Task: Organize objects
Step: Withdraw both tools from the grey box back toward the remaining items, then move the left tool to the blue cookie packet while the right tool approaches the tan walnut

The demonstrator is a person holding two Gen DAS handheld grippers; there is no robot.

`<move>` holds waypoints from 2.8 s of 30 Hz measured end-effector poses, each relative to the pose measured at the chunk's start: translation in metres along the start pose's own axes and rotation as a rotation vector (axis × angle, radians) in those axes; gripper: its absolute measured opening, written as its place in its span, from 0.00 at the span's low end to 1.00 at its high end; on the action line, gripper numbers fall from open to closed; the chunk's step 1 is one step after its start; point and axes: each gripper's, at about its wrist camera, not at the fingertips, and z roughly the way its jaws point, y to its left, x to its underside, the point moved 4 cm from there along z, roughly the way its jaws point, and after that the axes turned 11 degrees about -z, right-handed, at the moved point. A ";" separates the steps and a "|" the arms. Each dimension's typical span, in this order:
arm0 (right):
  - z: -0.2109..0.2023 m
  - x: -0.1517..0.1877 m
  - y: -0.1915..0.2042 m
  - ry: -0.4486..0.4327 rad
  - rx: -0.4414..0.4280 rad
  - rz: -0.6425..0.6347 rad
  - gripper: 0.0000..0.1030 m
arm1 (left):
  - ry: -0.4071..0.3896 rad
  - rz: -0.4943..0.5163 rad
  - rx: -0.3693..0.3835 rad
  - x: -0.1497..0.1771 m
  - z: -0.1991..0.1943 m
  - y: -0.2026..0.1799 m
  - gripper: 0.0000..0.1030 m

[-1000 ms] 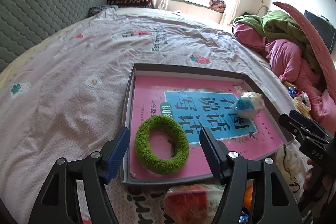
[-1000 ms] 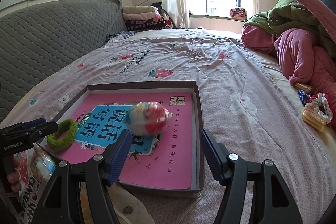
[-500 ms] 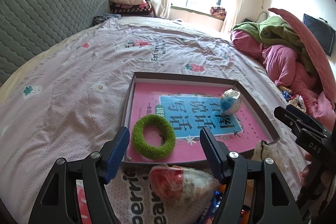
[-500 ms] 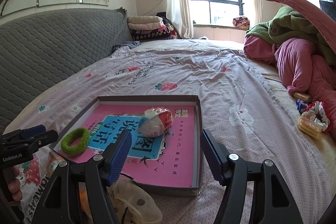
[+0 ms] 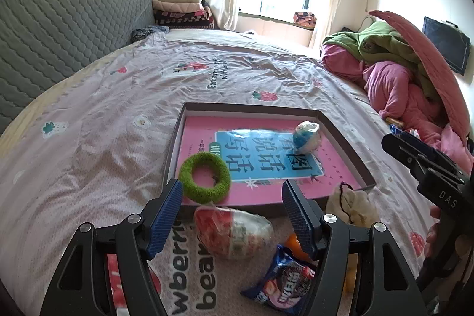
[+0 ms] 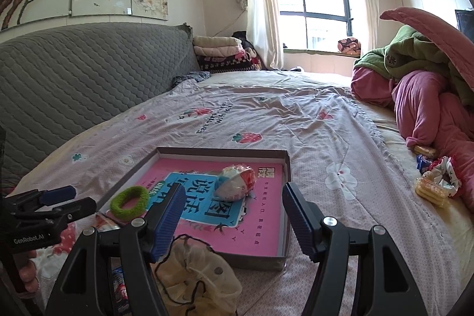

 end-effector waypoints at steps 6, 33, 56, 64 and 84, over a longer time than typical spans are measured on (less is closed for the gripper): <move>-0.013 0.000 0.006 -0.015 -0.016 -0.017 0.66 | -0.003 -0.003 -0.007 0.004 -0.011 -0.005 0.69; -0.050 0.028 0.044 -0.036 0.017 -0.110 0.66 | 0.013 0.062 -0.005 0.038 -0.037 -0.012 0.69; -0.091 0.067 0.059 -0.037 0.013 -0.114 0.66 | 0.005 0.081 0.002 0.059 -0.069 -0.012 0.69; -0.098 0.077 0.058 -0.022 0.007 -0.099 0.66 | 0.003 0.088 0.003 0.063 -0.078 -0.010 0.69; -0.103 0.096 0.066 0.030 -0.015 -0.101 0.66 | 0.059 0.128 0.020 0.085 -0.077 -0.011 0.69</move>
